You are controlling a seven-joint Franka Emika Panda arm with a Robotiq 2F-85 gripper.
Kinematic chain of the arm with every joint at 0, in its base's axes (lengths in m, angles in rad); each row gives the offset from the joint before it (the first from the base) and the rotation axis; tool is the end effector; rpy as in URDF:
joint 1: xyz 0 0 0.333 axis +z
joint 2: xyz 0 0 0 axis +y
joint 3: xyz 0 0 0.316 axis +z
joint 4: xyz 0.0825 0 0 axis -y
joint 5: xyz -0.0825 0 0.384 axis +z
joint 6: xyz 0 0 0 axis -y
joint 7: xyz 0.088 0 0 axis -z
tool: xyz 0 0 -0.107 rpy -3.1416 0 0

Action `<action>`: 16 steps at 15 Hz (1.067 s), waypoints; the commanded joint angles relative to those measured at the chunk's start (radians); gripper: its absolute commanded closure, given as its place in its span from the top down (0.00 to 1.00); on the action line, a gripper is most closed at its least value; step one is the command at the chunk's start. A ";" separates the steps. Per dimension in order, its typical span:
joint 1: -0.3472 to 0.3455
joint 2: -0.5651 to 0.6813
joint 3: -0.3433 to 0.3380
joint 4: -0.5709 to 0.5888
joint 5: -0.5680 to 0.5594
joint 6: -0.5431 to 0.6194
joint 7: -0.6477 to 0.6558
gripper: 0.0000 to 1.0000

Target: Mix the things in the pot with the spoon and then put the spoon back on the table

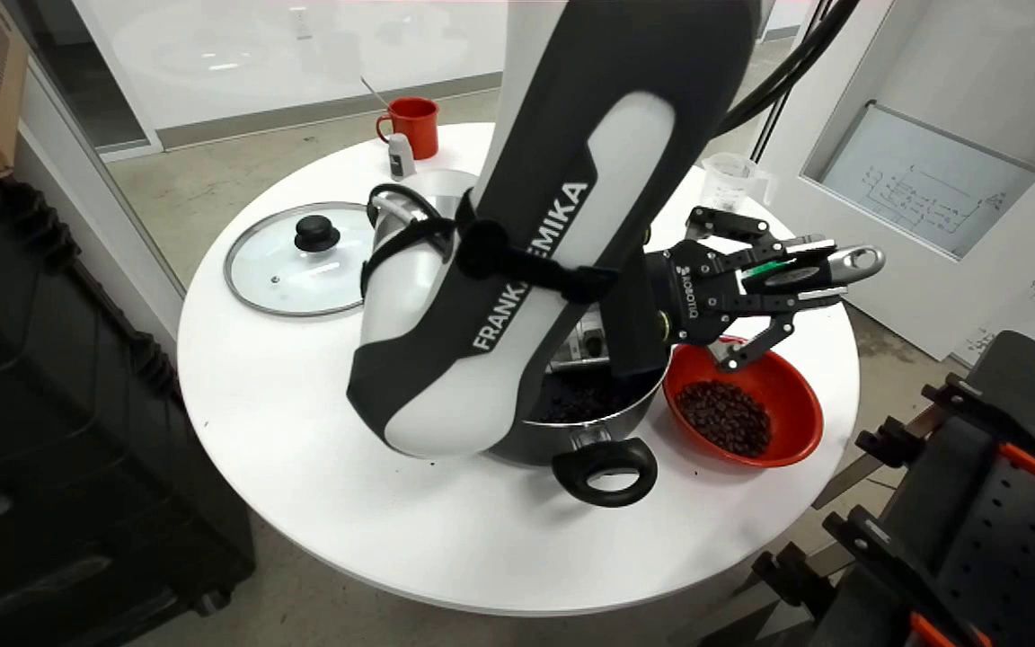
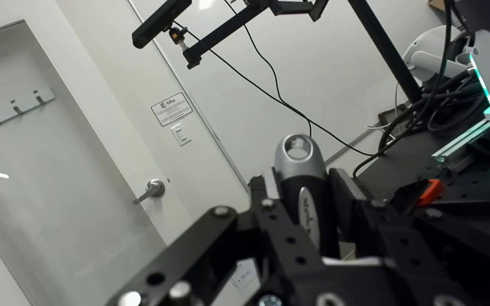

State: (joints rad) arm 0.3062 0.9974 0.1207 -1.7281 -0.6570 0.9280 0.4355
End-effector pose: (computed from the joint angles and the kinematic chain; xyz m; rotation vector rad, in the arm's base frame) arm 0.4346 0.1079 0.0615 1.4429 0.2350 -1.3382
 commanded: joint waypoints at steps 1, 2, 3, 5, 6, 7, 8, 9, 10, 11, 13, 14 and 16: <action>0.029 -0.065 0.035 -0.113 0.004 0.031 0.011 0.08; 0.036 -0.067 0.043 -0.123 0.003 0.031 0.012 0.08; 0.042 -0.069 0.051 -0.132 0.003 0.032 0.011 0.08; 0.058 -0.070 0.063 -0.139 0.001 0.031 0.009 0.08; 0.066 -0.070 0.067 -0.137 -0.001 0.031 0.007 0.08; 0.074 -0.067 0.071 -0.130 -0.001 0.030 0.009 0.08; 0.082 -0.064 0.074 -0.119 -0.002 0.029 0.010 0.08; 0.089 -0.062 0.077 -0.109 -0.004 0.029 0.008 0.08; 0.097 -0.055 0.078 -0.088 -0.003 0.023 0.006 0.08; 0.106 -0.050 0.078 -0.072 -0.006 0.021 0.007 0.08; 0.124 -0.036 0.078 -0.033 -0.011 0.015 0.002 0.08; 0.134 -0.029 0.078 -0.015 -0.011 0.014 0.002 0.08; 0.148 -0.019 0.077 0.024 -0.007 0.012 0.000 0.08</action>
State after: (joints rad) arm 0.4304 0.9634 0.1990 -1.7601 -0.6610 0.9436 0.4424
